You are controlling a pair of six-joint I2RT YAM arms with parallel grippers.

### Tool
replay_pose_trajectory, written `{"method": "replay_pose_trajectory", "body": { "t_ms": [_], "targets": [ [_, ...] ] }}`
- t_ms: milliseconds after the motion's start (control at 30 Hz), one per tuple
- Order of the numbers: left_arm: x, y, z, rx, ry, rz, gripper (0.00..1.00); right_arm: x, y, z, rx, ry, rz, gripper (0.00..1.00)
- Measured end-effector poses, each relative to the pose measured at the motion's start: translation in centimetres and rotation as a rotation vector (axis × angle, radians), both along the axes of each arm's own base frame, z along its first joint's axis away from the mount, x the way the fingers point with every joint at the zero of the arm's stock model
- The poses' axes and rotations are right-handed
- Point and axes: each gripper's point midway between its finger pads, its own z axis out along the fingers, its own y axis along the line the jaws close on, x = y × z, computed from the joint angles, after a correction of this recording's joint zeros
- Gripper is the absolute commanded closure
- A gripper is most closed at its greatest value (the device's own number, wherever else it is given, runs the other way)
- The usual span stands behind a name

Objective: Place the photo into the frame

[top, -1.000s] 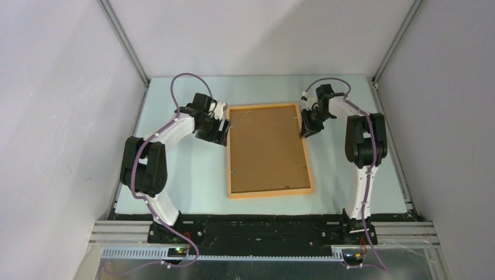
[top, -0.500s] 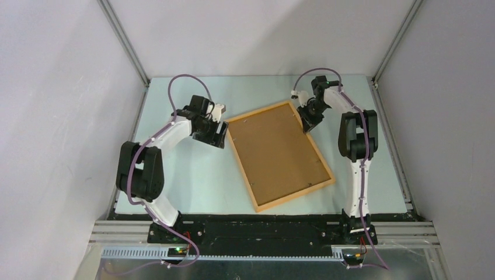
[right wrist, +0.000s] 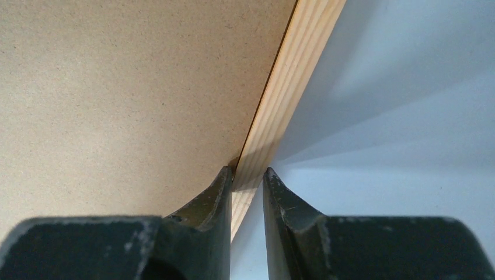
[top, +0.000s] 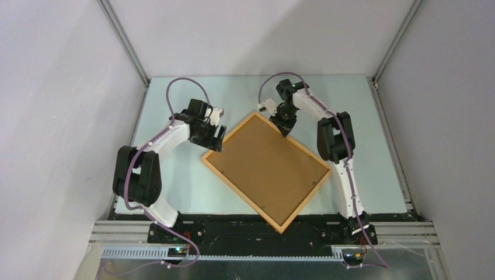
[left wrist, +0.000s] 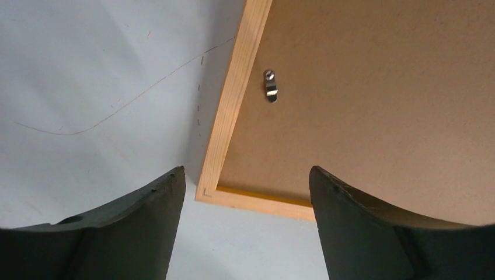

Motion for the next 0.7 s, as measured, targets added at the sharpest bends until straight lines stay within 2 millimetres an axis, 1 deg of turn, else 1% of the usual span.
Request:
{"method": "replay_pose_trajectory", "body": {
  "t_ms": [100,367,467,700],
  "targets": [
    [0.0,0.2,0.1,0.01,-0.007,0.005,0.18,-0.1,1.5,0.0,-0.008,-0.012,0.042,1.0],
    [0.1,1.0,-0.4,0.052,-0.01,-0.01,0.18,-0.1,3.8,0.2,-0.036,-0.058,0.12,1.0],
    [0.1,1.4,-1.2,0.08,0.005,-0.014,0.18,-0.1,4.6,0.2,-0.031,-0.068,0.134,1.0],
    [0.2,1.9,-3.6,0.123,0.071,-0.014,0.22,-0.2,5.2,0.1,-0.003,-0.061,0.125,1.0]
  ]
}}
